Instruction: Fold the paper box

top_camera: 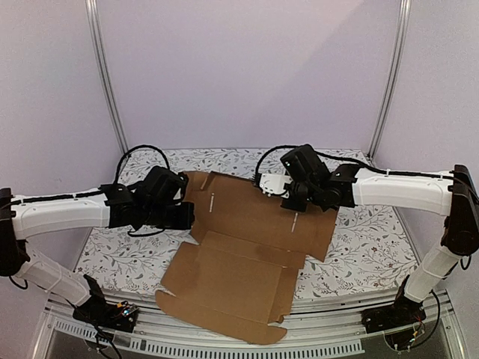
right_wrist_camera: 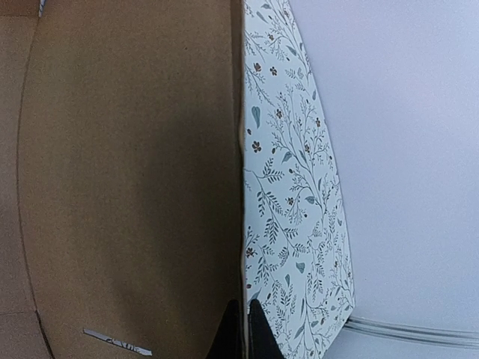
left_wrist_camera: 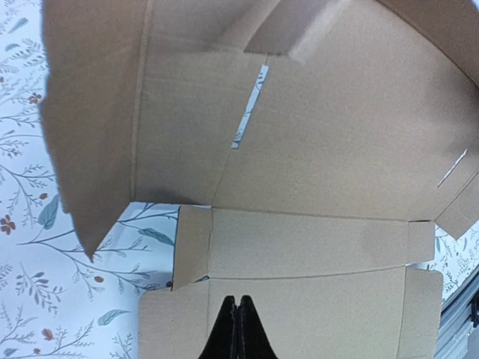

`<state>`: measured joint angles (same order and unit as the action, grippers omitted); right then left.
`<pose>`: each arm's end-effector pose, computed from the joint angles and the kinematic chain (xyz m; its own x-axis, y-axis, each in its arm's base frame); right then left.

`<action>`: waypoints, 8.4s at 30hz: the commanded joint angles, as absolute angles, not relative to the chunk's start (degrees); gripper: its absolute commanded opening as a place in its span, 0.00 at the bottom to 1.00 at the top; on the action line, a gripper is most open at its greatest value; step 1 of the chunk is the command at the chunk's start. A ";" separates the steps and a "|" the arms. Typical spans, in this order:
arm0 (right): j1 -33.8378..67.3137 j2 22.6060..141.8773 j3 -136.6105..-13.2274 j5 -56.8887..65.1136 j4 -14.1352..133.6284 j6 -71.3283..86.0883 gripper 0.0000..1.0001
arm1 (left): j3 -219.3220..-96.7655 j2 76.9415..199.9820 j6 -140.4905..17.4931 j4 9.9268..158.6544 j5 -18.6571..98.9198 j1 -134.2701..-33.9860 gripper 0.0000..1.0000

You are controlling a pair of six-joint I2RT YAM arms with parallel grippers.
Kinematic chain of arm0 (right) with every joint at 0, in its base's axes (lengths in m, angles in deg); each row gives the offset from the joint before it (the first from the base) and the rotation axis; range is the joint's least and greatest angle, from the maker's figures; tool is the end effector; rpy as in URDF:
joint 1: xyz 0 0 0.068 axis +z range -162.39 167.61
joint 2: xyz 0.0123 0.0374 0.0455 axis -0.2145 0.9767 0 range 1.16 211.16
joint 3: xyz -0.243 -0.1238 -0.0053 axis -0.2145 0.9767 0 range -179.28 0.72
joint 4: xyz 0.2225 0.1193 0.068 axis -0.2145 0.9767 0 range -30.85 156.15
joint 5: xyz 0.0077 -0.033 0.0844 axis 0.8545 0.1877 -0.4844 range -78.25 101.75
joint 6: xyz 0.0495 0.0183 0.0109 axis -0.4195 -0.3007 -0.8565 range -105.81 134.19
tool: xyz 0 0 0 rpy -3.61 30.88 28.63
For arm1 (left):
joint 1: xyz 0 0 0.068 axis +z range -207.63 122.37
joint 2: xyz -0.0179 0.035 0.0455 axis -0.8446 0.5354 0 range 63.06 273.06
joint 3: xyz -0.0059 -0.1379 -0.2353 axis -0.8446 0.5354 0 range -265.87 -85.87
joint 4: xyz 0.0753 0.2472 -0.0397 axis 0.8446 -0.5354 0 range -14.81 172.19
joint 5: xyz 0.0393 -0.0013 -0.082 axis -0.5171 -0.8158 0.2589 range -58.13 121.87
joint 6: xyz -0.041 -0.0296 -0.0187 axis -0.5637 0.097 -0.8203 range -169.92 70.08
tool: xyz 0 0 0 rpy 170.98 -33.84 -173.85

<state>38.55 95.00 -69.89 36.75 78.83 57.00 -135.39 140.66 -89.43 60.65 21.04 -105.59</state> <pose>0.2414 0.2735 0.2630 0.0309 -0.9392 -0.3419 -0.6648 0.2361 -0.7087 0.1912 -0.2023 0.2259 -0.8058 -0.0395 -0.5909 0.1754 0.9371 -0.3017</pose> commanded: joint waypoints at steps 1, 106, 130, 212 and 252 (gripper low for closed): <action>39.66 94.59 -67.96 39.42 74.27 62.44 0.00 | -137.63 135.64 -85.78 54.29 17.14 -105.57 0.01; 52.28 98.64 -46.44 59.31 22.16 89.89 0.00 | -120.71 139.38 -73.40 93.25 44.69 -90.64 0.53; 54.06 100.43 -51.36 60.86 30.28 84.86 0.00 | -124.68 144.81 -71.46 94.01 39.25 -96.30 0.41; 37.80 95.90 -78.72 12.39 70.95 14.48 0.22 | -141.24 160.81 -58.11 87.98 27.62 -103.50 0.00; 36.48 114.84 -85.24 5.90 65.30 4.96 0.00 | -138.18 166.21 -59.10 99.71 27.81 -104.21 0.30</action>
<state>36.67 113.14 -87.51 6.39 63.84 5.38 -139.39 164.59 -59.44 98.15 27.68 -103.21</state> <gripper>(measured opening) 0.004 0.278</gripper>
